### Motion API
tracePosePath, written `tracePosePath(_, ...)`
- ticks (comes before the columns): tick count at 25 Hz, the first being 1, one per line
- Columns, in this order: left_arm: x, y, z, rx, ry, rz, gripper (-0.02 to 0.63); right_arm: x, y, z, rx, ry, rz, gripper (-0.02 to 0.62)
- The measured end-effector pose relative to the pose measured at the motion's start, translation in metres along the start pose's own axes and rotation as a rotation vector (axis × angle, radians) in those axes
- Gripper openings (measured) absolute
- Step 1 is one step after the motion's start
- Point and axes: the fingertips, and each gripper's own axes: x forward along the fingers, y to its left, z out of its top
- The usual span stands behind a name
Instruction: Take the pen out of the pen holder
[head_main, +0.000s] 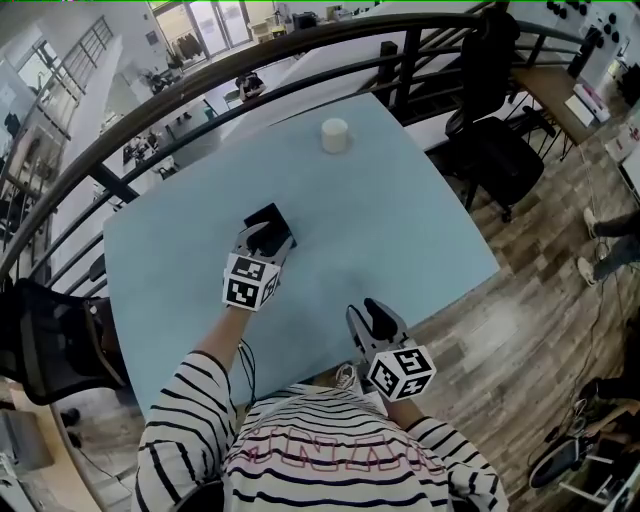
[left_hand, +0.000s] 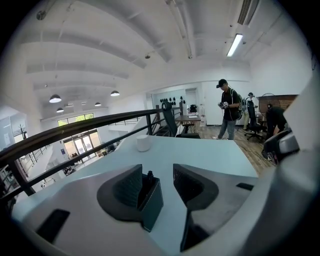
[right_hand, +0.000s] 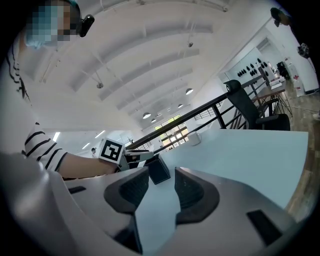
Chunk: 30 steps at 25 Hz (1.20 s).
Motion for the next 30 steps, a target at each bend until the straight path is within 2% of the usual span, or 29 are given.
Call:
tracePosePath(8,0.024,0.014,-0.013,-0.019,0.114,0.013,0.187,0.003,-0.010,-0.002,0.019,0.002,-0.021,0.169)
tracePosePath(18,0.041,0.023,-0.015,-0.111,0.180,-0.009,0.186,0.004,-0.013,-0.003,0.036,-0.007,-0.027,0.160)
tracePosePath(25,0.048,0.025,-0.020,-0.122,0.245,-0.027,0.186,-0.002,-0.021,-0.001,0.062,-0.022,-0.038,0.146)
tracePosePath(26,0.048,0.026,-0.020,-0.129,0.245,-0.025,0.182,-0.002,-0.022,-0.002,0.064,-0.022,-0.039,0.143)
tracePosePath(28,0.047,0.029,-0.020,-0.134,0.245,-0.020,0.122,-0.003,-0.024,-0.003,0.068,-0.018,-0.040,0.138)
tracePosePath(30,0.047,0.029,-0.021,-0.119,0.251,-0.022,0.098,-0.003,-0.025,-0.004,0.072,-0.016,-0.041,0.135)
